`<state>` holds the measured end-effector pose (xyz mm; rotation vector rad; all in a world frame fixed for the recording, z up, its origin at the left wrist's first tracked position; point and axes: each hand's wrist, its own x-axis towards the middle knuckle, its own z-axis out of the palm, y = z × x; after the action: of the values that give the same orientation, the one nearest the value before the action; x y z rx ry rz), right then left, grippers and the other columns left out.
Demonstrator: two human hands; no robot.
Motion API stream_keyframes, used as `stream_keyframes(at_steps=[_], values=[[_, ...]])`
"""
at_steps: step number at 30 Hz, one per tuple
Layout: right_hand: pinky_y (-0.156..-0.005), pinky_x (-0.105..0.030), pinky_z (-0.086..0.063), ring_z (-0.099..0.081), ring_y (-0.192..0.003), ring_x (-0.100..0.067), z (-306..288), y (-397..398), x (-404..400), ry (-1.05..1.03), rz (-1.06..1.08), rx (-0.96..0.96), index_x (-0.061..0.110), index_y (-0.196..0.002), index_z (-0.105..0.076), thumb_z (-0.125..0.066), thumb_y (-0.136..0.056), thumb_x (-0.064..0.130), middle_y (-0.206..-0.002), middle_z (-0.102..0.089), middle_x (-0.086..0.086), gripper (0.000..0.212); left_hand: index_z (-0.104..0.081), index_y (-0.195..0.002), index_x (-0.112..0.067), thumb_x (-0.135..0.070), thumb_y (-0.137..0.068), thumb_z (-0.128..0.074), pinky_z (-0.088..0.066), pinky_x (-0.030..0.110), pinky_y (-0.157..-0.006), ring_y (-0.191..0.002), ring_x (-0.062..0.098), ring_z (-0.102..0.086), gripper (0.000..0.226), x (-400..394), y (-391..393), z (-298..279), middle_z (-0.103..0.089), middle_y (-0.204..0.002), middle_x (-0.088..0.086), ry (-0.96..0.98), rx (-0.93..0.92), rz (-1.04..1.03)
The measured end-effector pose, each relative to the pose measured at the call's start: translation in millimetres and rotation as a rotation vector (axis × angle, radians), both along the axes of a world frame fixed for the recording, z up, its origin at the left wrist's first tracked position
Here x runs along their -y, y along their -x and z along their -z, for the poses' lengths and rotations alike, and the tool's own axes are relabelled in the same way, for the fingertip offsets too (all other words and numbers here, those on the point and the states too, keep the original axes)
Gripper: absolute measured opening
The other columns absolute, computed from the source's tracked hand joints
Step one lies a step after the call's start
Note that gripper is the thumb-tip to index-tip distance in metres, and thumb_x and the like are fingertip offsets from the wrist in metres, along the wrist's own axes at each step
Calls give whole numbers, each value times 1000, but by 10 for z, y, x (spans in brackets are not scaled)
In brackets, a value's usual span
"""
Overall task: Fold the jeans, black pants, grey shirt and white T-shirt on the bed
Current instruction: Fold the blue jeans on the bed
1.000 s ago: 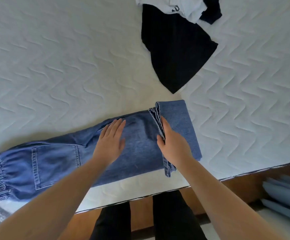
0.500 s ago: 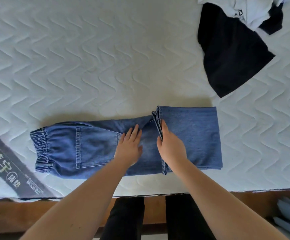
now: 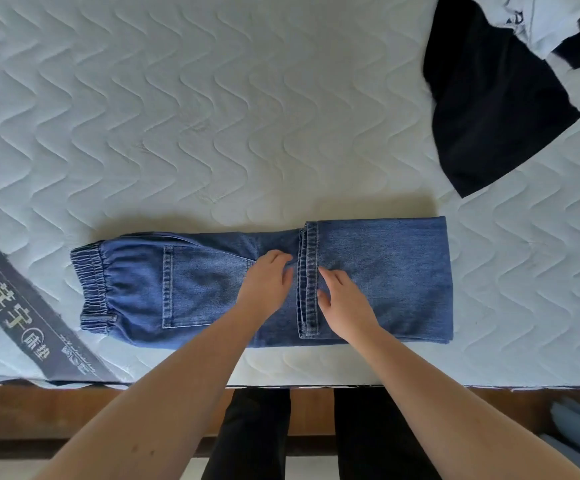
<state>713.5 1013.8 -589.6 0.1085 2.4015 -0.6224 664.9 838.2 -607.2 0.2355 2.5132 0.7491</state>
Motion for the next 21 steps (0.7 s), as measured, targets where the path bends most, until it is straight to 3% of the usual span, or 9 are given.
stream_keyframes(at_steps=[5, 7, 11, 15, 19, 21], values=[[-101, -40, -44, -47, -124, -21, 11, -48, -83, 94, -2, 36, 22, -150, -30, -41, -102, 20, -147, -37, 1, 50, -55, -131, -22, -64, -88, -53, -35, 49, -105, -128, 33, -39, 60, -350, 221, -9, -43, -136, 10, 191, 312, -153], [-102, -36, -43, -46, -127, -19, 11, -72, -107, 129, 5, 31, 23, -150, -31, -41, -101, 16, -149, -36, 2, 50, -56, -128, -25, -70, -81, -55, -30, 53, -106, -130, 34, -34, 65, -447, 291, -5, -38, -137, 10, 247, 395, -186], [-98, -28, -44, -47, -126, -15, -4, -92, -161, 160, 92, 9, 21, -148, -35, -39, -102, 13, -149, -38, 3, 47, -60, -123, -25, -59, -89, -55, -30, 53, -104, -130, 34, -36, 49, -461, 355, 8, -41, -136, 10, 278, 408, -209], [-97, -24, -41, -46, -125, -15, -44, -62, -145, 179, 177, -107, 18, -143, -42, -42, -101, 12, -142, -44, 2, 43, -52, -104, -19, -44, -97, -48, -38, 48, -101, -107, 29, -56, 27, -329, 340, -9, -61, -107, 2, 132, 484, -139], [-104, -34, -41, -43, -127, -18, -61, 7, -33, 134, 110, -229, 16, -143, -42, -45, -99, 10, -140, -45, 0, 45, -50, -109, -13, -33, -99, -49, -47, 35, -72, -82, 20, -57, 23, -65, 288, -33, -64, -106, 9, 51, 505, -215], [-106, -36, -37, -39, -131, -19, -39, 61, 16, 97, 65, -245, 18, -146, -38, -45, -98, 12, -144, -42, 0, 48, -50, -104, -11, -31, -99, -52, -54, 41, -69, -77, 25, -61, 22, 53, 255, -38, -64, -99, 12, 60, 496, -252]])
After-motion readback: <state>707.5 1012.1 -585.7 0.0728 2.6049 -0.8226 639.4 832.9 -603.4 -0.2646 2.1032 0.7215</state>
